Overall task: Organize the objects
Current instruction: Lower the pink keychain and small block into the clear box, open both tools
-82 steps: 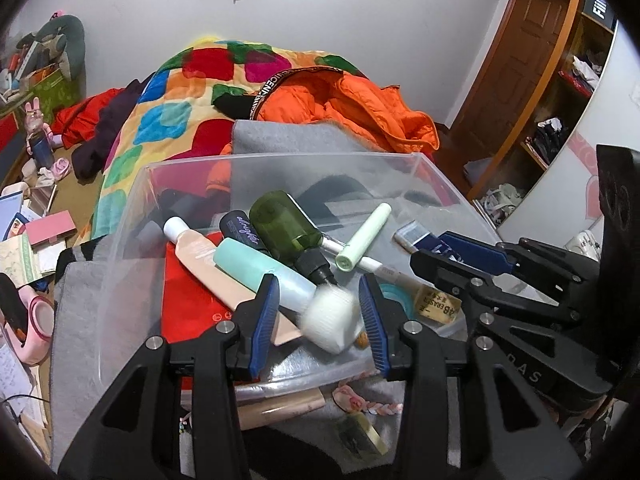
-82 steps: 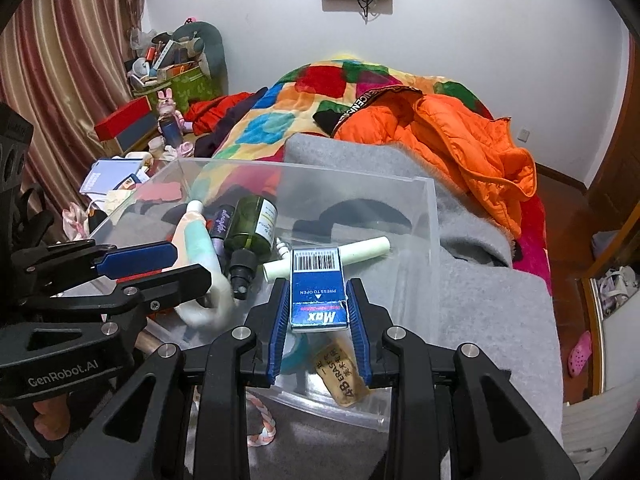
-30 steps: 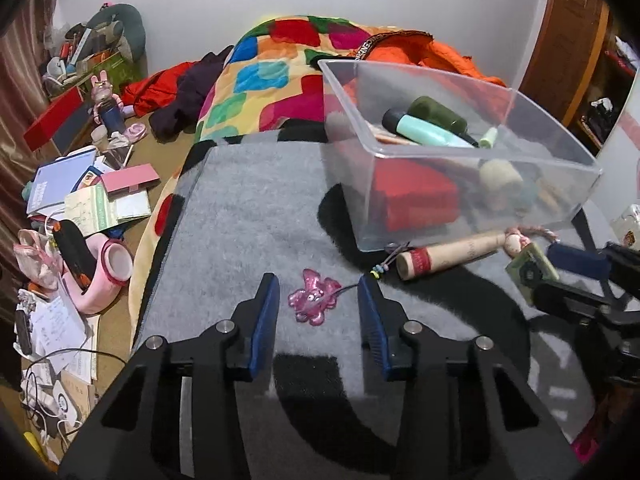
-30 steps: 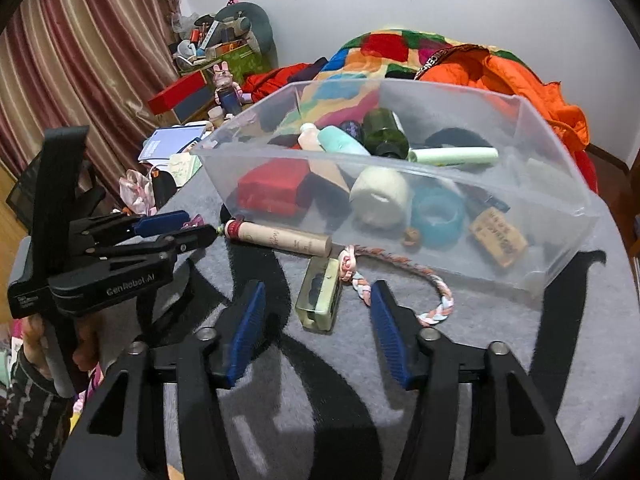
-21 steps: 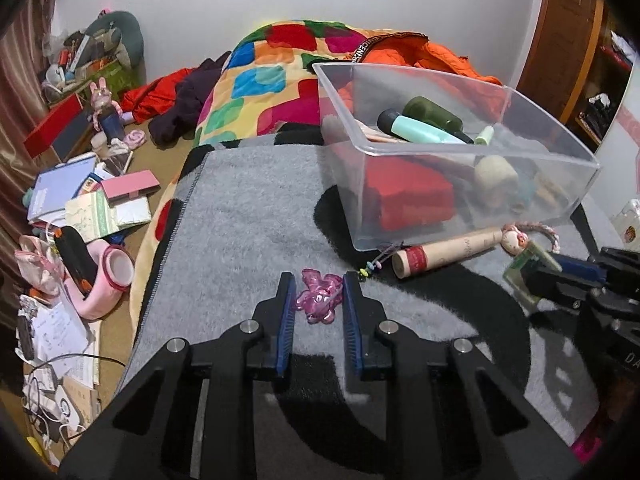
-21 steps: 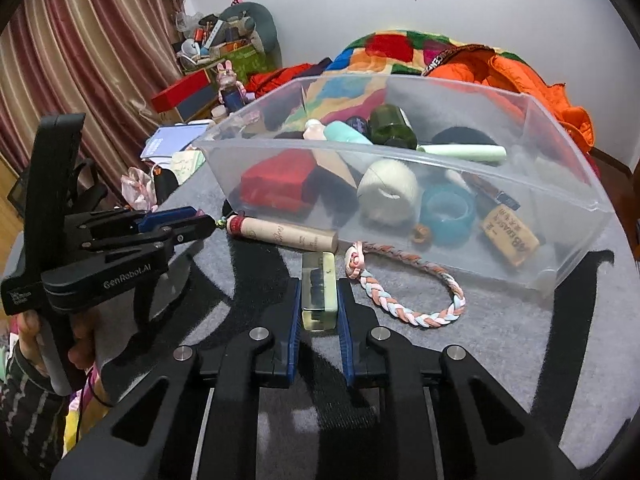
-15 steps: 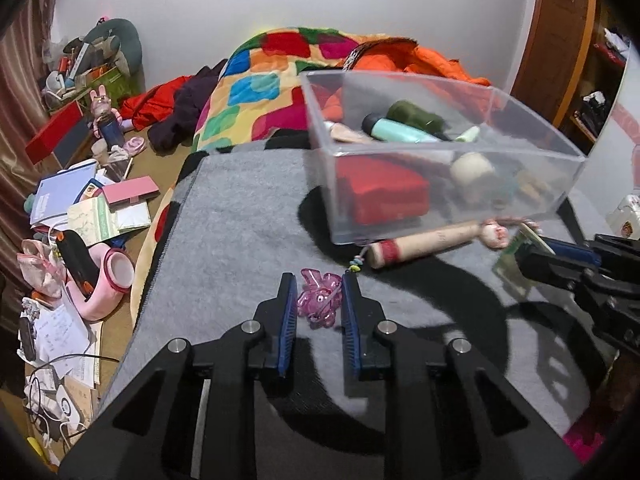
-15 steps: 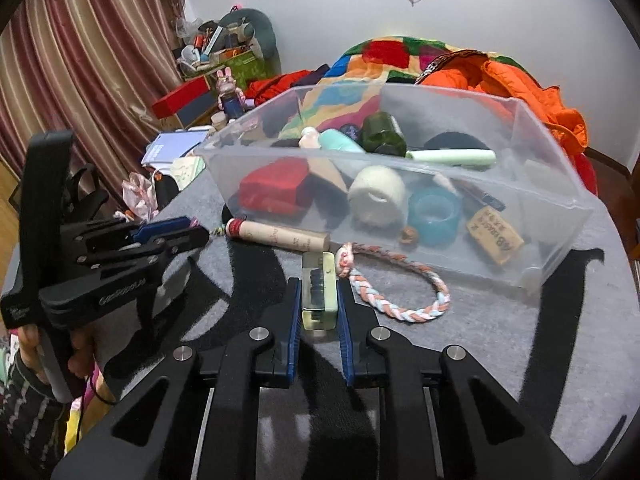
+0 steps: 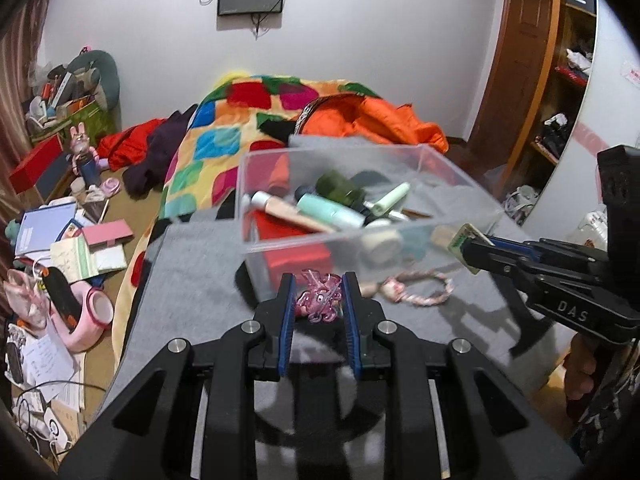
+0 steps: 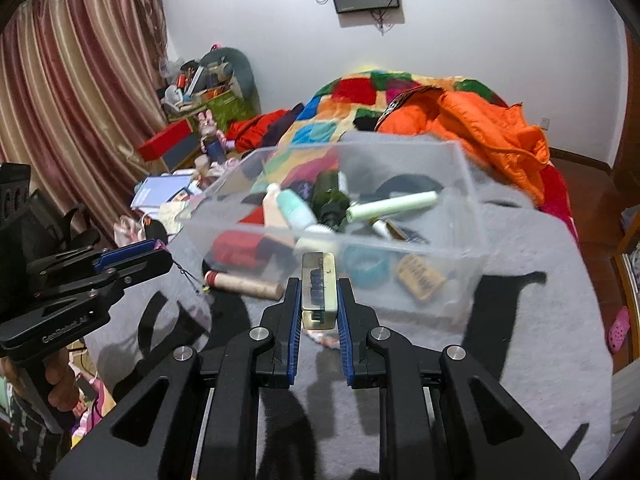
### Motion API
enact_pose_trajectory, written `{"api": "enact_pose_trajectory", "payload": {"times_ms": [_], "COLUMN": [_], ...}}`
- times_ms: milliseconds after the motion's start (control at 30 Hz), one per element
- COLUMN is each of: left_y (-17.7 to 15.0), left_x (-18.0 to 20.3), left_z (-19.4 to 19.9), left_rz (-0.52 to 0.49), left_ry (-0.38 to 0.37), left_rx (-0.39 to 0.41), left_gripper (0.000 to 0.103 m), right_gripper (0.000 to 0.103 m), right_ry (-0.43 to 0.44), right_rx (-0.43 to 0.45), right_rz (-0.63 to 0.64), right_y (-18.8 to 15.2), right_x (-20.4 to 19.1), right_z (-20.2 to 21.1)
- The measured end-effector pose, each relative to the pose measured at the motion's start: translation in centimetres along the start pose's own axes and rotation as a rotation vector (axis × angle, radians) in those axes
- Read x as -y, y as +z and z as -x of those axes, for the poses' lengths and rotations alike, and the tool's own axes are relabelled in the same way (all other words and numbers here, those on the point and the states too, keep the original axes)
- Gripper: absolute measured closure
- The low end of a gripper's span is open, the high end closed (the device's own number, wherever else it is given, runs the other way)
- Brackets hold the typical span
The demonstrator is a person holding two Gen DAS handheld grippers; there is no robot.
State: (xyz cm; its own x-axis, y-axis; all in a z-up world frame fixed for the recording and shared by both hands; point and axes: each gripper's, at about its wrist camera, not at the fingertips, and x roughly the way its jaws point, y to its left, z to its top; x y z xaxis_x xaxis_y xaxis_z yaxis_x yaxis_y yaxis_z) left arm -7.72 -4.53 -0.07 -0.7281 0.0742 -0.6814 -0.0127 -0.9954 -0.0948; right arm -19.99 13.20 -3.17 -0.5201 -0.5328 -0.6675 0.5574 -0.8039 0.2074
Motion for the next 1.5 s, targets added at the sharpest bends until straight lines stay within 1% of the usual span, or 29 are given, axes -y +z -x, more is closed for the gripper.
{"api": "enact_pose_trajectory", "payload": {"times_ms": [67,333,567,767,867,1000,1200,1333,1500], "left_y": [0.7,3.4,4.8,5.9,6.3,6.5,6.5,6.3,6.0], "left_x": [0.3,0.8,1.0,0.7,0.6,0.3,0.1,0.3,0.7], "left_z": [0.1,-0.3,-1.9,-3.4,-4.8,-6.7,-8.8,-9.5,-9.6], "left_rz": [0.004,0.007,0.01,0.039,0.051,0.081,0.099,0.089,0.078], "left_ry": [-0.017,-0.024,-0.026,-0.054,-0.059,-0.073,-0.085,-0.074,-0.078], "left_rx": [0.008,0.033,0.024,0.015,-0.007,-0.049,-0.089,-0.109,-0.118], "left_gripper": [0.081,0.081,0.081,0.081,0.081,0.081,0.081,0.081,0.081], "right_gripper": [0.088,0.088,0.088,0.088,0.088,0.088,0.088,0.088,0.088], "right_ry": [-0.001,-0.033,-0.069,-0.089,-0.098,-0.086,-0.084,-0.083,-0.088], "right_rx": [0.013,0.049,0.055,0.058,0.052,0.029,-0.014,-0.027,-0.041], "right_rz": [-0.005,-0.004,-0.005,-0.017,-0.025,-0.039,-0.033,-0.027,-0.014], "right_y": [0.4,2.0,3.6,5.0,5.7,6.2,6.2,6.0,5.7], "right_x": [0.3,1.2,2.3,3.3,3.7,4.2,4.1,3.9,3.7], "right_z": [0.5,1.4,0.7,-0.4,-1.3,-2.7,-4.8,-5.4,-5.7]}}
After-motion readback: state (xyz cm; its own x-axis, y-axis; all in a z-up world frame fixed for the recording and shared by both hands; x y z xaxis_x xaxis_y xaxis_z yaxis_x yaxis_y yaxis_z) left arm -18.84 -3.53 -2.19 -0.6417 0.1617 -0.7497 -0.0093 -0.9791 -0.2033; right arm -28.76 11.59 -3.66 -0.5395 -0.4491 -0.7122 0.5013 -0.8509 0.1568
